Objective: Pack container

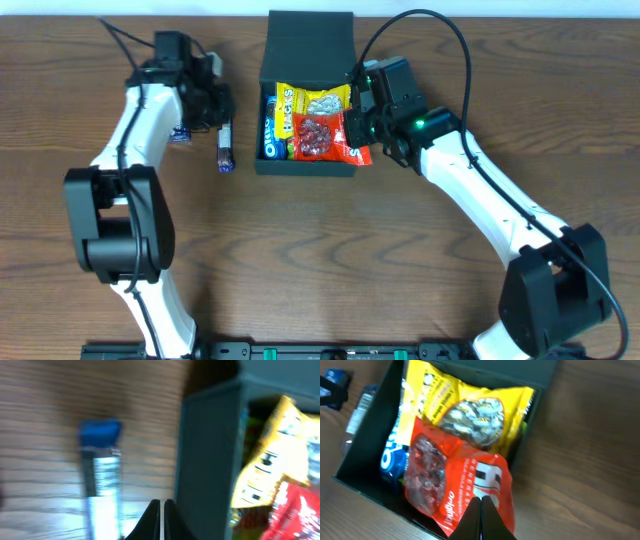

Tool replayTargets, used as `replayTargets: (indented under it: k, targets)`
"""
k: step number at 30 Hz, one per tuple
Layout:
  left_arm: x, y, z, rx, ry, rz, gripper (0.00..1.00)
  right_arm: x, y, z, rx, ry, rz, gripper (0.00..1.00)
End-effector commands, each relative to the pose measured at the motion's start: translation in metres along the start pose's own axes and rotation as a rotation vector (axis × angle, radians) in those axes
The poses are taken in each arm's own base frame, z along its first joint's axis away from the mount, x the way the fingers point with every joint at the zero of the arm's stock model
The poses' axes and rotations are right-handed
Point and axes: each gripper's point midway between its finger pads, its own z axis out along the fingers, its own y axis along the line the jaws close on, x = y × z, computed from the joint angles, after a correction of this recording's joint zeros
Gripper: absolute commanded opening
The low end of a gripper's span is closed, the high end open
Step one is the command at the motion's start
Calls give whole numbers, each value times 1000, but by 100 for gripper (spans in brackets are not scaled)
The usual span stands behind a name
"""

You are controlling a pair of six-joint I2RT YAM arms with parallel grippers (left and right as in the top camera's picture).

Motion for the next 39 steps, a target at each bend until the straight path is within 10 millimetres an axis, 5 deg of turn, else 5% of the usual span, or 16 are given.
replayTargets:
  k: [1, 13, 19, 25, 28, 32, 35, 39]
  targets:
    - [8, -18, 9, 24, 35, 28, 6, 6, -5, 16, 29, 35, 25, 1]
    - [14, -27, 12, 33, 52, 43, 6, 39, 8, 80, -92, 139, 57, 1]
    - [14, -27, 12, 33, 54, 43, 6, 23, 14, 84, -112, 69, 36, 1]
    - [14, -27, 12, 33, 54, 43, 6, 28, 17, 82, -116, 96, 19, 1]
    - [14, -27, 12, 32, 54, 43, 6, 8, 23, 65, -122, 64, -14, 1]
    - [14, -27, 12, 32, 54, 43, 6, -52, 38, 32, -140, -85, -102, 1]
    - [12, -27, 12, 33, 46, 45, 6, -78, 44, 26, -155, -176, -126, 1]
    - [7, -29, 12, 38, 25, 53, 6, -66, 56, 50, -238, -138, -131, 1]
